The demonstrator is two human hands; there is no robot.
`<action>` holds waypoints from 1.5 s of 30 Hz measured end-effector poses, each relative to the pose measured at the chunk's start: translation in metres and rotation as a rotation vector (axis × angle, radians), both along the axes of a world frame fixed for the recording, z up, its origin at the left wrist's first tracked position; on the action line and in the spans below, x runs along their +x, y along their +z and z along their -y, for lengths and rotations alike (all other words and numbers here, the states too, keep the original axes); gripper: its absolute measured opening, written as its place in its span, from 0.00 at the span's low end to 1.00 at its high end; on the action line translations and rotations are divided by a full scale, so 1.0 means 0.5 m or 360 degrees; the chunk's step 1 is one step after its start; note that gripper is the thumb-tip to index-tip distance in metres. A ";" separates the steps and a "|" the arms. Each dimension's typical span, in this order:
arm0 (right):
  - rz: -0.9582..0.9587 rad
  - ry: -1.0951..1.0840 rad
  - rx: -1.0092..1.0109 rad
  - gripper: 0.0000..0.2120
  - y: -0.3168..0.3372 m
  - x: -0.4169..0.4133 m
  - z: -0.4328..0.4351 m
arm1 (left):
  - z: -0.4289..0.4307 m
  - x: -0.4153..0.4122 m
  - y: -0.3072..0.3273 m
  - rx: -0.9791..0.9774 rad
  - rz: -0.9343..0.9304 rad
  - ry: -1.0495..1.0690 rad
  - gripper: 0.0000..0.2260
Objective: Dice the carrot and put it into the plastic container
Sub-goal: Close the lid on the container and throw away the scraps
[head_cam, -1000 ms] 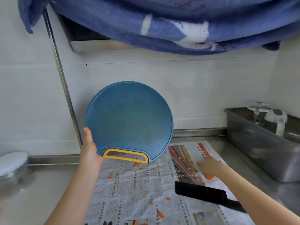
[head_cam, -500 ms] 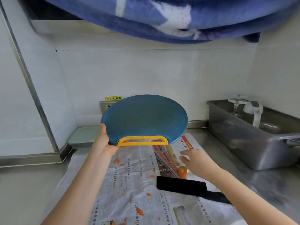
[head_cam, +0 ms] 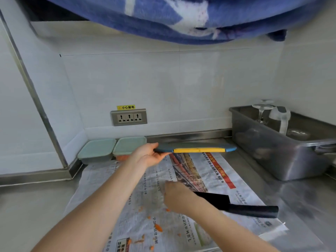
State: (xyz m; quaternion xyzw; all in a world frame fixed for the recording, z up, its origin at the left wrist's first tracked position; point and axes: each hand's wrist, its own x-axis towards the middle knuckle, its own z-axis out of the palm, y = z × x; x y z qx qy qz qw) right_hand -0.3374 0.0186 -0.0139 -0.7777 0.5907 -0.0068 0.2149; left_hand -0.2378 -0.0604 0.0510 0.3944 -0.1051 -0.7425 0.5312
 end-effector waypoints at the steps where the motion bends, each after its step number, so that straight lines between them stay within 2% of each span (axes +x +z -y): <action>1: -0.0035 0.0065 0.0057 0.15 -0.001 0.017 -0.015 | -0.003 -0.002 0.001 0.0015 0.0005 -0.0048 0.15; 2: -0.0093 0.0064 0.0085 0.15 -0.004 0.037 -0.020 | -0.007 -0.003 0.002 0.0002 0.0025 -0.0075 0.16; 6: 0.0074 0.0042 -0.0004 0.14 -0.009 0.067 -0.019 | -0.002 0.004 -0.039 -0.0055 0.0321 -0.0119 0.17; 9: 0.0138 0.0264 -0.0039 0.15 -0.011 0.080 -0.040 | 0.006 0.015 -0.058 -0.0033 0.0456 -0.0216 0.18; 10: 0.0199 0.0377 -0.0108 0.20 -0.011 0.073 -0.047 | 0.003 0.020 -0.059 -0.0025 0.0543 -0.0316 0.17; 12: 0.0297 0.0365 -0.0207 0.23 -0.006 0.046 -0.057 | -0.003 0.035 -0.060 -0.0026 0.0869 -0.0599 0.12; 14: 0.0390 0.0146 -0.0300 0.15 0.006 0.000 -0.057 | -0.012 0.046 -0.067 -0.0030 0.1273 -0.0898 0.07; 16: 0.0242 0.0026 -0.0461 0.08 0.016 -0.060 -0.053 | -0.018 0.047 -0.077 -0.0079 0.1608 -0.1059 0.01; 18: 0.0138 -0.0106 -0.0454 0.07 0.022 -0.121 -0.050 | -0.023 0.037 -0.089 -0.0171 0.1871 -0.1133 0.04; 22: 0.0280 -0.0132 -0.0434 0.07 -0.001 -0.183 -0.069 | -0.040 0.010 -0.101 -0.0423 0.2403 -0.1299 0.13; 25: 0.0424 -0.0019 -0.0600 0.13 -0.030 -0.171 -0.101 | -0.048 0.015 -0.098 -0.0613 0.2757 -0.1072 0.13; 28: 0.0580 0.0140 -0.0484 0.25 -0.072 -0.121 -0.152 | -0.068 0.058 -0.103 -0.0753 0.2842 -0.0717 0.07; 31: 0.0410 0.0087 -0.0286 0.39 -0.092 -0.058 -0.181 | -0.099 0.136 -0.123 -0.0712 0.2975 -0.0357 0.16; 33: 0.0327 0.0031 -0.0228 0.54 -0.093 -0.023 -0.177 | -0.125 0.185 -0.146 -0.0519 0.3134 -0.0258 0.22; 34: 0.0346 0.0020 -0.0196 0.56 -0.092 -0.006 -0.173 | -0.141 0.206 -0.159 -0.0374 0.3186 -0.0274 0.25; 35: 0.0390 0.0011 -0.0165 0.51 -0.087 0.012 -0.166 | -0.154 0.224 -0.172 -0.0257 0.3169 -0.0314 0.27; 36: 0.0445 0.0032 -0.0107 0.43 -0.085 0.028 -0.158 | -0.169 0.238 -0.188 -0.0196 0.3081 -0.0357 0.28; 38: 0.0661 0.0097 0.0048 0.31 -0.074 0.061 -0.142 | -0.195 0.267 -0.209 -0.0233 0.2841 -0.0395 0.28; 40: 0.0814 0.0118 0.0128 0.28 -0.060 0.078 -0.127 | -0.219 0.284 -0.216 -0.0378 0.2739 -0.0374 0.26; 42: 0.0927 0.0059 0.0157 0.26 -0.048 0.084 -0.102 | -0.233 0.295 -0.220 -0.0482 0.2765 -0.0378 0.24; 45: 0.0885 0.0088 0.0049 0.24 -0.045 0.083 -0.029 | -0.245 0.301 -0.234 -0.0523 0.2786 -0.0295 0.23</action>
